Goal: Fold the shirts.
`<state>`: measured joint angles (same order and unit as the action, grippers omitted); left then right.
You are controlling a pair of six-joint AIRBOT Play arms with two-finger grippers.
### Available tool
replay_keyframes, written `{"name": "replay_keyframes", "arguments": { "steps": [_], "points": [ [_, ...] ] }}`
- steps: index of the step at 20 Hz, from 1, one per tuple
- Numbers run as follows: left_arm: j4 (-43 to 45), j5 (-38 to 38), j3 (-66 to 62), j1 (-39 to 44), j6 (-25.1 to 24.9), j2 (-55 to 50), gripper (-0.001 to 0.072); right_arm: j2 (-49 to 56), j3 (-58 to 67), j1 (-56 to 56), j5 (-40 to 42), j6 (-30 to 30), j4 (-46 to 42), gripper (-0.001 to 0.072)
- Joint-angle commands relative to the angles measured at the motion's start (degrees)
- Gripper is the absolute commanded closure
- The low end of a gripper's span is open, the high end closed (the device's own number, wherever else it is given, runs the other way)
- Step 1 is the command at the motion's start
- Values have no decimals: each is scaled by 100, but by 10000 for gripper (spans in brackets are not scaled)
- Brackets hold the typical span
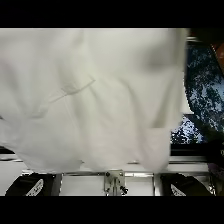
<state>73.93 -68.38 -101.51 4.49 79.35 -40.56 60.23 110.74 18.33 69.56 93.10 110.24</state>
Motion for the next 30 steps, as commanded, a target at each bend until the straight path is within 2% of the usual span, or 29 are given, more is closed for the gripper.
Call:
{"name": "replay_keyframes", "arguments": {
  "steps": [1, 3, 6, 9, 11, 12, 14, 15, 16, 17, 18, 19, 21, 23, 25, 27, 30],
  "points": [
    [468, -129, 1263, -7, 90, -205, 670, 1233, 20, -4, 866, -208, -481, 632],
    [531, 33, 2197, -7, 90, -553, 669, 2205, 20, -4, 494, -238, -535, 633],
    [691, 715, 3058, -118, 94, -1408, 669, 3510, 20, -4, -673, -509, -151, 632],
    [686, 885, 3101, -365, 669, -2391, 669, 4312, 20, -4, -1488, -1080, 190, 632],
    [507, 887, 3104, -385, 1172, -2907, 669, 4586, 20, 0, -1541, -1139, 192, 632],
    [186, 914, 3104, -348, 1172, -3132, 669, 4704, 20, 0, -1495, -1156, 210, 632],
    [-256, 944, 3104, -238, 1156, -3506, 669, 4848, 20, 0, -1270, -1322, 238, 632],
    [-387, 887, 3101, -192, 1163, -3641, 668, 4861, 20, -2, -1097, -1340, 240, 597],
    [-546, 734, 3101, -195, 1161, -3720, 615, 4822, 31, -11, -881, -1327, 247, 383],
    [-603, 520, 3084, -229, 1156, -3744, 367, 4725, 33, -81, -560, -1099, 181, 167],
    [-577, 186, 3034, -321, 1110, -3740, 145, 4614, 33, -181, -197, -920, 15, 167],
    [-535, -240, 2955, -479, 953, -3735, 97, 4461, 33, -352, 369, -813, -378, 167],
    [-385, -1137, 2889, -981, 560, -3681, 98, 4148, 31, -844, 1685, -614, -1062, 168],
    [-420, -1615, 3147, -1622, 511, -3539, 98, 3803, -15, -1440, 2675, -337, -1097, 168],
    [-588, -1600, 3866, -2074, 369, -3230, 107, 3244, -413, -1930, 2839, -243, -1099, 168],
    [-704, -1456, 4962, -2406, -26, -2881, 112, 2629, -1290, -2420, 2791, -170, -1058, 169],
    [-1486, -890, 6220, -2815, -693, -2577, 112, 1899, -3047, -3189, 2693, -170, -111, 168]
  ]
}}
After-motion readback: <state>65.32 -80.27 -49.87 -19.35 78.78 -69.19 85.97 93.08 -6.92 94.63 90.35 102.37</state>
